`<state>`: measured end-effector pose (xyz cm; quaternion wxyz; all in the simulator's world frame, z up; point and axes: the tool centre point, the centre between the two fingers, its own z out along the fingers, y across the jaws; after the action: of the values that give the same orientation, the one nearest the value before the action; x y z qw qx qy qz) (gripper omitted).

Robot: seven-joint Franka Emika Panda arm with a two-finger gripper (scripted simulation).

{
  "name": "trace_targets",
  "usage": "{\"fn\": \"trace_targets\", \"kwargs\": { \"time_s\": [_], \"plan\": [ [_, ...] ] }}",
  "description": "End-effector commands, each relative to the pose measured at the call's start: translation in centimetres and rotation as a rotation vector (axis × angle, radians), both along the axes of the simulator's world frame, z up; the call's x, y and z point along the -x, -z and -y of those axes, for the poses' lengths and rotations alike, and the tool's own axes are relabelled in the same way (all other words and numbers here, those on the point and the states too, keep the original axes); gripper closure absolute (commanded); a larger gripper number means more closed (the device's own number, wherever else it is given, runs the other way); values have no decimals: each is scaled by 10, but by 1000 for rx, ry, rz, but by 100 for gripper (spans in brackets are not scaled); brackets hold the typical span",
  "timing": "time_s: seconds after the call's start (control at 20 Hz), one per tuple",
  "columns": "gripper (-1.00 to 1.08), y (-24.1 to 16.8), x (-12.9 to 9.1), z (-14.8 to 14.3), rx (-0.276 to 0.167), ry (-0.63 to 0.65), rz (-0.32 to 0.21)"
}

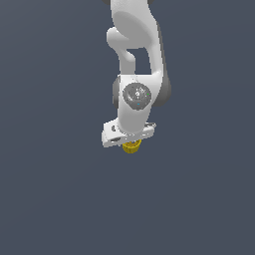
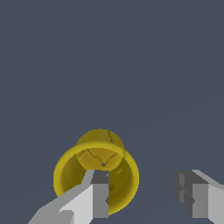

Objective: Pick up the object and move it to a goal position.

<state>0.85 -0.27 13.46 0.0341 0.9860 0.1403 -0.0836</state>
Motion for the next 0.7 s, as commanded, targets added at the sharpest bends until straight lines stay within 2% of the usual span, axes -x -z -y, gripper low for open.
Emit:
{"fn": "trace_targets", "kwargs": {
  "time_s": [0.0, 0.35, 0.65],
  "plan": [
    [-20, 7, 1, -2, 14, -79, -54],
    [-20, 25, 3, -3, 46, -291, -213],
    [-20, 34, 6, -2, 60, -403, -308]
  ]
}}
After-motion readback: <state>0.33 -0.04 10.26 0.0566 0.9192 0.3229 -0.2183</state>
